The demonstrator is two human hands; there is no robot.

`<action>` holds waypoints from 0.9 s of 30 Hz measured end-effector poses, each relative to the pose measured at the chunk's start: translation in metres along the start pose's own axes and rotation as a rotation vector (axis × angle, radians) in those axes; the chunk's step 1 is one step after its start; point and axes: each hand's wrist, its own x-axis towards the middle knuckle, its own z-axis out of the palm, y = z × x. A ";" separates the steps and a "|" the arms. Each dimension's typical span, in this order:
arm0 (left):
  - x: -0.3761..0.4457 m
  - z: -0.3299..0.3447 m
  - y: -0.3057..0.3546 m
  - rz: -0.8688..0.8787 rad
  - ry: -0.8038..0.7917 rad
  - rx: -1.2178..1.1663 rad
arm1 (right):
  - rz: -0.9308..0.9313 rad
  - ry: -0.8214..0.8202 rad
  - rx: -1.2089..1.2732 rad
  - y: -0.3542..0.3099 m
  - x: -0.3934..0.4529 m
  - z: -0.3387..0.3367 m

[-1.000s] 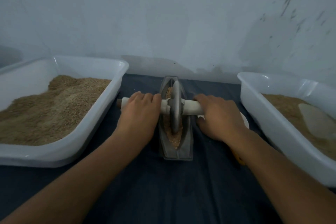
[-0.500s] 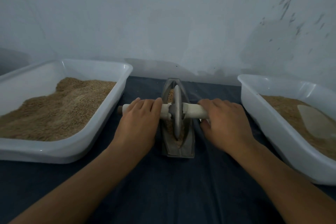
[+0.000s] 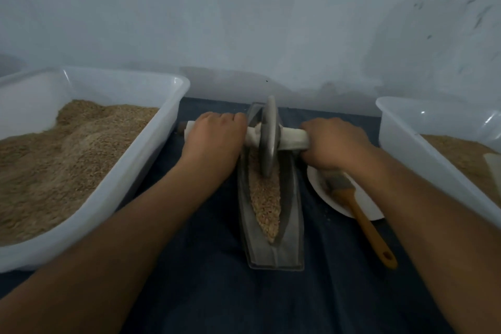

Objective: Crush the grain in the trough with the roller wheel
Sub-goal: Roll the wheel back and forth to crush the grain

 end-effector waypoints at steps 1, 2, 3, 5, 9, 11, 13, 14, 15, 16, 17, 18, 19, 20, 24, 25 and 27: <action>0.004 0.002 -0.001 -0.014 -0.008 0.006 | -0.009 -0.024 -0.018 0.000 0.008 -0.002; 0.008 0.005 -0.002 -0.031 -0.015 0.000 | -0.018 -0.040 -0.038 0.000 0.015 -0.004; 0.010 0.007 -0.003 -0.047 -0.016 -0.011 | -0.030 -0.049 -0.059 0.000 0.021 -0.006; 0.011 0.009 -0.005 -0.065 -0.008 -0.032 | -0.061 -0.044 -0.091 -0.001 0.028 -0.007; 0.006 0.007 -0.004 -0.047 0.026 -0.034 | -0.056 0.005 -0.056 0.002 0.023 -0.002; 0.004 0.002 -0.001 -0.013 0.025 -0.032 | -0.024 -0.002 -0.004 0.002 0.013 0.002; -0.001 -0.003 -0.001 0.013 0.009 -0.063 | -0.014 0.037 0.013 0.002 0.001 0.006; -0.005 -0.006 -0.001 0.016 0.001 -0.084 | -0.016 0.075 0.016 0.002 -0.005 0.008; -0.011 -0.009 -0.002 0.016 -0.002 -0.101 | -0.019 0.116 0.018 0.001 -0.012 0.009; -0.018 -0.011 -0.001 0.015 0.000 -0.113 | -0.021 0.150 0.019 -0.001 -0.019 0.010; -0.026 -0.013 0.000 0.012 0.007 -0.118 | -0.023 0.177 0.019 -0.002 -0.026 0.010; -0.034 -0.016 0.003 0.010 0.016 -0.118 | -0.024 0.198 0.023 -0.004 -0.033 0.010; -0.042 -0.018 0.006 0.010 0.018 -0.114 | -0.025 0.217 0.029 -0.006 -0.040 0.011; -0.049 -0.022 0.009 0.013 0.014 -0.108 | -0.029 0.236 0.036 -0.008 -0.046 0.010; -0.067 -0.033 0.012 0.015 0.017 -0.146 | -0.074 0.302 0.056 -0.012 -0.071 0.011; -0.071 -0.036 0.013 0.017 0.018 -0.160 | -0.081 0.317 0.060 -0.013 -0.077 0.010; -0.079 -0.040 0.015 0.016 0.031 -0.175 | -0.086 0.347 0.062 -0.014 -0.087 0.007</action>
